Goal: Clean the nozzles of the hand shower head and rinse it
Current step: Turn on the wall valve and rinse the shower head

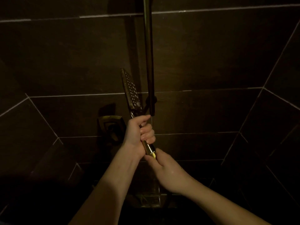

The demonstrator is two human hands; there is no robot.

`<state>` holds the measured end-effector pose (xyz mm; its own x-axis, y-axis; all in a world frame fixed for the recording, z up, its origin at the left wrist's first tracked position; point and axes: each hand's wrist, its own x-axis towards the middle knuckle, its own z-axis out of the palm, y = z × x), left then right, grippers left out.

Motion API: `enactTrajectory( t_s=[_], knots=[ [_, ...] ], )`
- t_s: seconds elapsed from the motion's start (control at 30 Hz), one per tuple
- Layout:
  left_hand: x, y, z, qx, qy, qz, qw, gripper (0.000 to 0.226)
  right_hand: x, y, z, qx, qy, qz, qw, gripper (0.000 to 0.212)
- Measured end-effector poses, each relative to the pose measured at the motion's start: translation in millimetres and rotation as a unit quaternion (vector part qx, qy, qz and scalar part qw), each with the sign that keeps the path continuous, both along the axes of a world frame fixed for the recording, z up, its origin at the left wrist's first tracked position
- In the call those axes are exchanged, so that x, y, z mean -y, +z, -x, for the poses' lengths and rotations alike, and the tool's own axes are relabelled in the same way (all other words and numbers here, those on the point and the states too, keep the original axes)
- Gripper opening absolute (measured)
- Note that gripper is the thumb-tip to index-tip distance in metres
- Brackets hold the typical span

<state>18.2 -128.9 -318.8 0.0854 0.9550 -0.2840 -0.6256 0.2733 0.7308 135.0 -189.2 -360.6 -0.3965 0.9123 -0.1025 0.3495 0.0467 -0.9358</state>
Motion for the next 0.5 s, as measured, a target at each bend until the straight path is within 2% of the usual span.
enactTrajectory(
  t_s=[0.1,0.2,0.3,0.4,0.5],
  knots=[
    [-1,-7,2,-0.027,0.035,0.025,0.999,0.037,-2,-3,1,-0.048,0.013,0.065,0.997,0.031],
    [4,-19,10,-0.061,0.056,0.027,0.996,0.029,-1,-9,8,-0.087,0.044,0.147,0.984,0.025],
    [9,-27,30,-0.009,0.037,0.004,0.999,0.041,2,-14,21,-0.119,0.088,0.189,0.971,0.02],
    [14,-26,49,0.031,0.018,-0.016,0.999,0.037,4,-16,35,-0.162,0.113,0.231,0.953,0.017],
    [14,-26,64,-0.048,0.066,0.01,0.997,0.036,2,-17,53,-0.215,0.124,0.292,0.924,0.019]
  ],
)
